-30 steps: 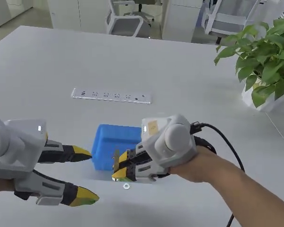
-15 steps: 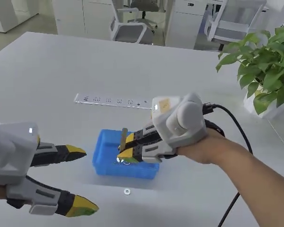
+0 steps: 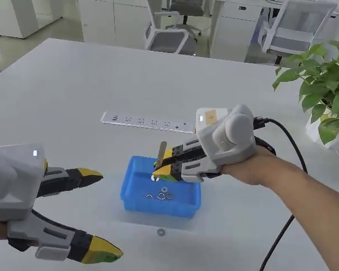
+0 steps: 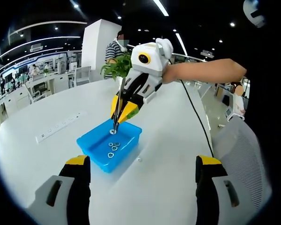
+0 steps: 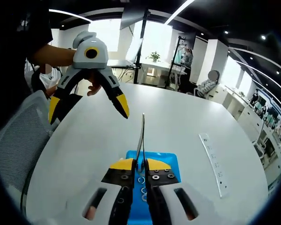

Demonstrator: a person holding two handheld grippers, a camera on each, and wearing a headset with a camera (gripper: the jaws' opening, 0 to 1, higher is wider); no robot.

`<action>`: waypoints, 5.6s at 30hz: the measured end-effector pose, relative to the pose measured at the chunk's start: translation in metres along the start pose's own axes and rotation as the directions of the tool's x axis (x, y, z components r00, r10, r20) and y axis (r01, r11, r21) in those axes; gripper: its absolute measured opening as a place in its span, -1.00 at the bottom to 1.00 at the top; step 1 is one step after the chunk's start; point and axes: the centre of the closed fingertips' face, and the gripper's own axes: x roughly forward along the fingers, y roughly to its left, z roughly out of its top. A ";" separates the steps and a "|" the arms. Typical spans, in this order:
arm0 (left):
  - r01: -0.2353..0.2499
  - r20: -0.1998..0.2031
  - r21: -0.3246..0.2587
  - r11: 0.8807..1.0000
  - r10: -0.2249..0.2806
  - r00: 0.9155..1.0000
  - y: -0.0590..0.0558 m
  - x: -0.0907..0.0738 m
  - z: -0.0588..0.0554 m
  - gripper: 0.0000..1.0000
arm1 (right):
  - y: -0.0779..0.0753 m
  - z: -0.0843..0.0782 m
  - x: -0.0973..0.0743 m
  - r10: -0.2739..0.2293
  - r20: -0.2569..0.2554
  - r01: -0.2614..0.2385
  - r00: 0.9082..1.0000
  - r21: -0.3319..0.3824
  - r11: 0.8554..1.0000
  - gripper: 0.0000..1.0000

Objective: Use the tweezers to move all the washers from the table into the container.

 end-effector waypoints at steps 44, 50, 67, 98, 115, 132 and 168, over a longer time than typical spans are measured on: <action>-0.029 0.012 -0.015 0.999 0.029 1.000 0.023 0.001 0.004 0.95 | -0.011 -0.052 0.065 0.118 -0.044 -0.118 0.992 0.002 0.993 -0.82; -0.030 0.011 -0.013 0.999 0.030 0.999 0.026 0.003 0.004 0.94 | -0.011 -0.057 0.073 0.129 -0.041 -0.129 0.991 0.005 0.992 -0.82; -0.044 -0.004 0.036 0.998 0.044 0.999 0.054 0.026 0.016 0.44 | -0.010 -0.055 0.076 0.133 -0.032 -0.133 0.991 0.002 0.991 -0.82; -0.014 -0.047 0.189 0.982 0.023 0.999 0.082 0.068 0.034 -0.61 | -0.009 -0.057 0.075 0.135 -0.050 -0.136 0.990 -0.014 0.991 -0.81; -0.001 -0.091 0.239 0.971 0.024 0.996 0.084 0.076 0.028 -0.88 | -0.008 -0.057 0.075 0.138 -0.063 -0.139 0.989 -0.018 0.990 -0.80; -0.018 -0.093 0.269 0.963 0.045 0.995 0.083 0.076 0.030 -0.90 | -0.011 -0.058 0.068 0.117 -0.113 -0.115 0.987 0.022 0.993 -0.56; -0.035 -0.063 0.256 0.966 0.053 0.997 0.068 0.059 0.054 -0.90 | -0.007 -0.040 -0.015 -0.145 -0.093 0.165 0.985 0.257 0.952 0.13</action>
